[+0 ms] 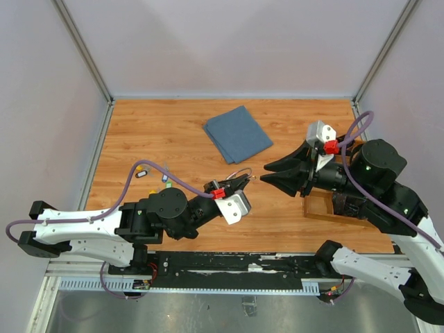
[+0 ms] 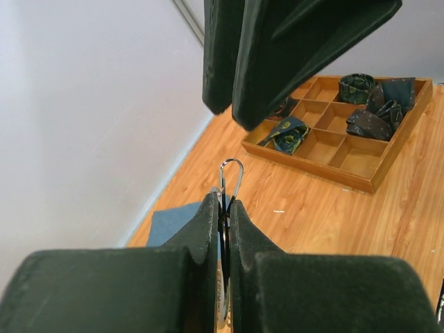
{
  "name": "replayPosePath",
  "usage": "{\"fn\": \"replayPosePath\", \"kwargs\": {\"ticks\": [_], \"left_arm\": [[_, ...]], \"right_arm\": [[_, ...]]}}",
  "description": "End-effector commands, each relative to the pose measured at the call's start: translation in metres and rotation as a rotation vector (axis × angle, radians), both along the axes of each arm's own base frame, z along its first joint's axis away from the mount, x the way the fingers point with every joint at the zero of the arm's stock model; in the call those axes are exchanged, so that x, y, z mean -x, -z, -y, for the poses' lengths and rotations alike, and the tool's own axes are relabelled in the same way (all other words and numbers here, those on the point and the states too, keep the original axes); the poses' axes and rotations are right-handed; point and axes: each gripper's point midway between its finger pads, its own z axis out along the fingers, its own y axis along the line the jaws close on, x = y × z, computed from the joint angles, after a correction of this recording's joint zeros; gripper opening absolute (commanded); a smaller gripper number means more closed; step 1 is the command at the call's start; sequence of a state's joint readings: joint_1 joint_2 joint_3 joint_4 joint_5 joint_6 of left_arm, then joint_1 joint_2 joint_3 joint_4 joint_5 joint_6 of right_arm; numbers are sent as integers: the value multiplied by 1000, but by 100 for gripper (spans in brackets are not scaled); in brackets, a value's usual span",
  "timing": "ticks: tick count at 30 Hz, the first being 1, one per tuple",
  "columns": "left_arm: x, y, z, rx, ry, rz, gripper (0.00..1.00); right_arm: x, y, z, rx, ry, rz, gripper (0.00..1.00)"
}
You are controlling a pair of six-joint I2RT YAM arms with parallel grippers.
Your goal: Put the keys on the keyring
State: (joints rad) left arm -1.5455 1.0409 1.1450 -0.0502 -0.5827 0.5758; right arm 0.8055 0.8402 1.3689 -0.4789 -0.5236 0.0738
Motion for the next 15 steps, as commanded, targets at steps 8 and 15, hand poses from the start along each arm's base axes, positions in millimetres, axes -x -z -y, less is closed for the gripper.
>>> {"fn": "replayPosePath", "kwargs": {"ticks": [8, 15], "left_arm": [[-3, -18, -1, 36, -14, 1, 1], [-4, -18, -2, 37, -22, 3, 1]], "right_arm": [[5, 2, -10, 17, -65, -8, 5], [7, 13, -7, 64, -76, 11, 0]]}}
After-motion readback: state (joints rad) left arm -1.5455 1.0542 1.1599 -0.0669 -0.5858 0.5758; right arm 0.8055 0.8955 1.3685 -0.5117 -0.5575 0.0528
